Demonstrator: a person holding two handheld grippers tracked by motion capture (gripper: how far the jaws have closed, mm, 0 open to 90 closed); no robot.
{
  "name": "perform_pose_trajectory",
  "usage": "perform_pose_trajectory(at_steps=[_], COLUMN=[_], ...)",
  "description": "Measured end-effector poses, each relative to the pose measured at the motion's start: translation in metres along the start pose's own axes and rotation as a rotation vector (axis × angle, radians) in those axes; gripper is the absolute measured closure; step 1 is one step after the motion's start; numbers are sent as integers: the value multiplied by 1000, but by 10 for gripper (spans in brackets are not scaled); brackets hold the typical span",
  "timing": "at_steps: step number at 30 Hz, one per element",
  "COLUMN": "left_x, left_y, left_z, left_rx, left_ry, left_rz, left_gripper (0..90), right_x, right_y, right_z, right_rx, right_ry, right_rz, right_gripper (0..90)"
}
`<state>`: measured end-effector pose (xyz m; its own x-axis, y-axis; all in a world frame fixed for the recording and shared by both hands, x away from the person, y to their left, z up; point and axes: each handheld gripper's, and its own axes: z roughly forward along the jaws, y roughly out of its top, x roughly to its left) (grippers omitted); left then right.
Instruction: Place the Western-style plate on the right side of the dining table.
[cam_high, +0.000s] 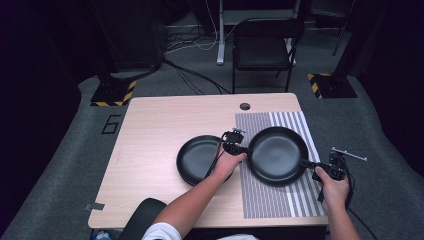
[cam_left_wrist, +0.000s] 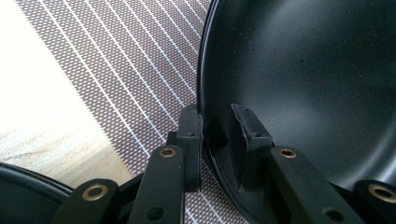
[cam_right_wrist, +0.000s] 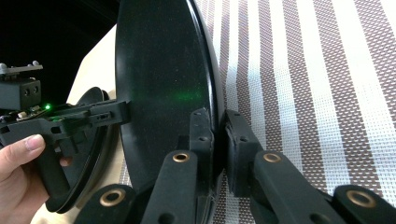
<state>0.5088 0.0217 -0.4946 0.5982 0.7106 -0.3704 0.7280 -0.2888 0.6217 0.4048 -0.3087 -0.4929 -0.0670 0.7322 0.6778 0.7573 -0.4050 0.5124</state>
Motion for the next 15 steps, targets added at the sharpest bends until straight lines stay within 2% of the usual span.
perform_pose_trajectory(at_steps=[10,11,15], left_x=[1,1,2], left_y=[1,0,0], left_z=[1,2,3], left_rx=[4,0,11], left_ry=[-7,-7,-7], left_rz=[1,-7,5], left_gripper=[741,739,732], right_x=[-6,-6,-3], right_y=[1,1,0], right_z=[3,3,4], right_rx=[9,7,-11], right_ry=[6,5,-22], right_rz=[34,33,15], right_gripper=[832,831,825])
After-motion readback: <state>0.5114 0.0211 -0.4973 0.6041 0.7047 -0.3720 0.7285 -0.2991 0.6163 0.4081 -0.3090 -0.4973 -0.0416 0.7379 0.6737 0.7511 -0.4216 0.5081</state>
